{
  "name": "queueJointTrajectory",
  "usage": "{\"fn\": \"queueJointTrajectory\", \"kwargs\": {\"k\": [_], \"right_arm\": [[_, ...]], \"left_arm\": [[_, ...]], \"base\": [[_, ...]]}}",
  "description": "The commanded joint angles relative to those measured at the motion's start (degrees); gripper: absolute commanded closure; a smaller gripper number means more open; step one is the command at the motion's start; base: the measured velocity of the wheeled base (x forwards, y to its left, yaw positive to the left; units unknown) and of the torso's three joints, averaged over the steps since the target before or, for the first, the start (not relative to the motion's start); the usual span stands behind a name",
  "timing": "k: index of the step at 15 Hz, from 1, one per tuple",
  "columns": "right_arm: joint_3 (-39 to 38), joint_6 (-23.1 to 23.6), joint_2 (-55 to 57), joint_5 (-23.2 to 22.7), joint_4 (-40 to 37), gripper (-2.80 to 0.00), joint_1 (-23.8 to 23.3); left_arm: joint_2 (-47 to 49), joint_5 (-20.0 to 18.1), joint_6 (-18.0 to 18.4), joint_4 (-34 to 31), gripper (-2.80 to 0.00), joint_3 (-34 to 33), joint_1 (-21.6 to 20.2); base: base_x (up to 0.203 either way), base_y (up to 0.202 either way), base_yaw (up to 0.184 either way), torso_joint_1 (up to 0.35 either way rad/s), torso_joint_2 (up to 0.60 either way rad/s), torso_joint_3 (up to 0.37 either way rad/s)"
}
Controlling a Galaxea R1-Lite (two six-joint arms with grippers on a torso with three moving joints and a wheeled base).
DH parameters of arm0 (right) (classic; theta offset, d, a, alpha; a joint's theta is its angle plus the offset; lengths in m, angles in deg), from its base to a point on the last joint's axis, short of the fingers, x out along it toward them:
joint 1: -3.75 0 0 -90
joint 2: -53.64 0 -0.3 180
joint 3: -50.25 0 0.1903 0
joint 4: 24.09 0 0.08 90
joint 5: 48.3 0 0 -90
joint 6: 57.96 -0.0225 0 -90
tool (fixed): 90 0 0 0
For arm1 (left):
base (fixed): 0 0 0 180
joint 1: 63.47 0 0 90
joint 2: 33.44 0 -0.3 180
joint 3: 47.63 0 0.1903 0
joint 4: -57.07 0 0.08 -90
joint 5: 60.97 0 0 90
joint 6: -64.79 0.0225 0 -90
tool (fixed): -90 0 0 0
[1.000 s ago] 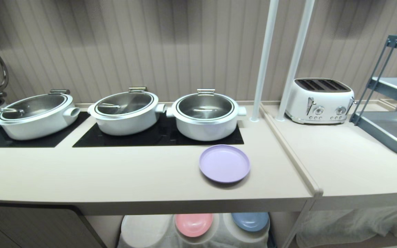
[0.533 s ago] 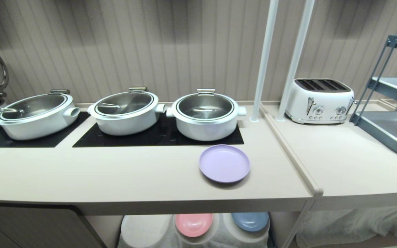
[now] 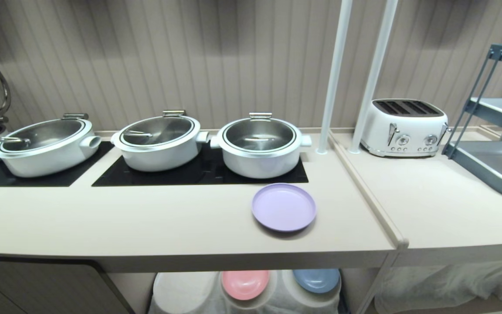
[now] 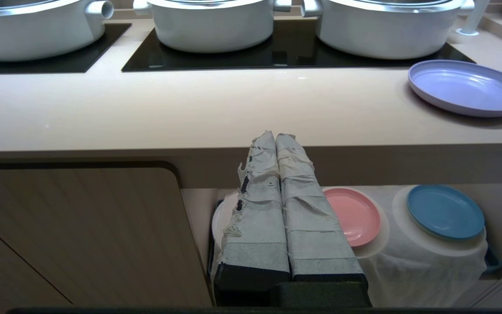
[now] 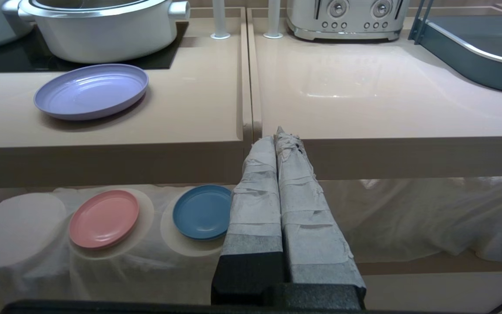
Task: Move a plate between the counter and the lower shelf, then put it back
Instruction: Pick up the plate
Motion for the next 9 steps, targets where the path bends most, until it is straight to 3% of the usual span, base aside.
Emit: {"fn": "queueJointTrajectory", "kwargs": {"k": [1, 9], "right_arm": [[0.0, 0.04, 0.0, 0.0, 0.01, 0.0, -0.02], [0.0, -0.11, 0.0, 0.09, 0.01, 0.0, 0.0]], "left_arm": [[-0.02, 0.09, 0.01, 0.0, 0.0, 0.0, 0.0], [-0.02, 0.09, -0.05, 0.0, 0.0, 0.0, 0.0]], "base": [[0.0, 0.0, 0.0, 0.0, 0.0, 0.0], [0.0, 0.0, 0.0, 0.0, 0.0, 0.0]]}}
